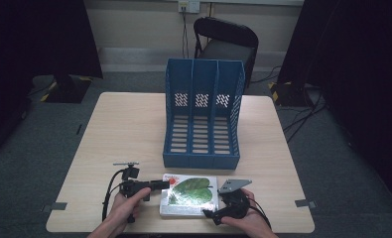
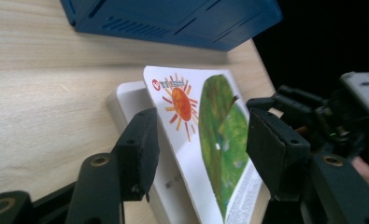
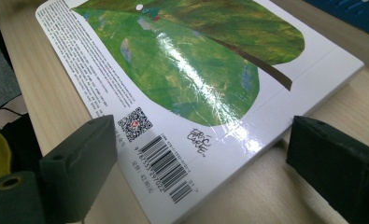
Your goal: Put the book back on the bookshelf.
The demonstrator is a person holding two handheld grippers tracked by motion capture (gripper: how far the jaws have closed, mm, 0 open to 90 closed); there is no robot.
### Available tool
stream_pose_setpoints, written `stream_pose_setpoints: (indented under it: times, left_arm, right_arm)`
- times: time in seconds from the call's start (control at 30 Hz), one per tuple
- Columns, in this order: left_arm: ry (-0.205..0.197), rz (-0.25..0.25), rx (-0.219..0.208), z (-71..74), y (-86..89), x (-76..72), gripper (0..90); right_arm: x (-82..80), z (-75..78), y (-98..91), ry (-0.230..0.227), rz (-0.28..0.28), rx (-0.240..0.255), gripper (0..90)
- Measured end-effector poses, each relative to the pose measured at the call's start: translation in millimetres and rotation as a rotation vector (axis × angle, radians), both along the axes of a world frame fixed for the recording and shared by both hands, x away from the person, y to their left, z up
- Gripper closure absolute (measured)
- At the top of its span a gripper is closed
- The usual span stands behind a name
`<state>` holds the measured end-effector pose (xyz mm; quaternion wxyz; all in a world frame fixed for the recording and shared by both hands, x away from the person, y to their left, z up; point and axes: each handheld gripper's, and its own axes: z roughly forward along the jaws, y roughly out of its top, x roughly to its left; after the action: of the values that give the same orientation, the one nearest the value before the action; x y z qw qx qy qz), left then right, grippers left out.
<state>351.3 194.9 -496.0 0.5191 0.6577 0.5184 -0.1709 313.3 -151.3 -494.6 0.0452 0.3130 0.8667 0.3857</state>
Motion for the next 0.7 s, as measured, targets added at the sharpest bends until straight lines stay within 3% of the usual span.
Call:
stream_pose_setpoints:
  times: [0.07,0.1,0.13,0.17,0.2,0.3,0.43,0.7]
  left_arm:
    - [0.006,-0.007,-0.013,-0.4,1.1,0.1,45.8]
    - [0.019,-0.035,-0.042,-1.0,0.4,0.0,45.8]
    - [0.024,-0.068,-0.062,-2.4,-5.8,-1.1,51.8]
    - [0.024,-0.068,-0.062,-2.4,-5.8,-1.1,51.2]
    - [0.005,-0.078,0.014,-0.2,-14.0,-2.7,51.0]
    - [-0.006,-0.094,0.033,0.3,-18.5,-1.6,47.5]
    - [0.004,-0.111,0.065,-3.5,-22.6,-0.2,50.5]
    - [0.018,-0.195,0.070,-9.4,-40.9,-1.6,60.3]
  right_arm:
    - [-0.2,0.0,0.1,-0.002,0.000,-0.002,7.5]
    - [-0.1,0.0,0.1,-0.001,0.000,-0.002,7.4]
    - [0.9,0.2,-0.5,0.009,0.000,0.013,7.5]
    - [0.9,0.2,-0.5,0.009,0.000,0.013,7.5]
    - [1.7,0.1,-0.7,0.011,0.001,0.014,7.5]
    - [1.3,0.5,0.0,0.006,0.003,0.013,7.4]
    - [1.8,1.0,1.5,-0.004,0.004,0.016,7.5]
    - [3.6,-0.6,14.2,-0.001,0.051,0.044,7.8]
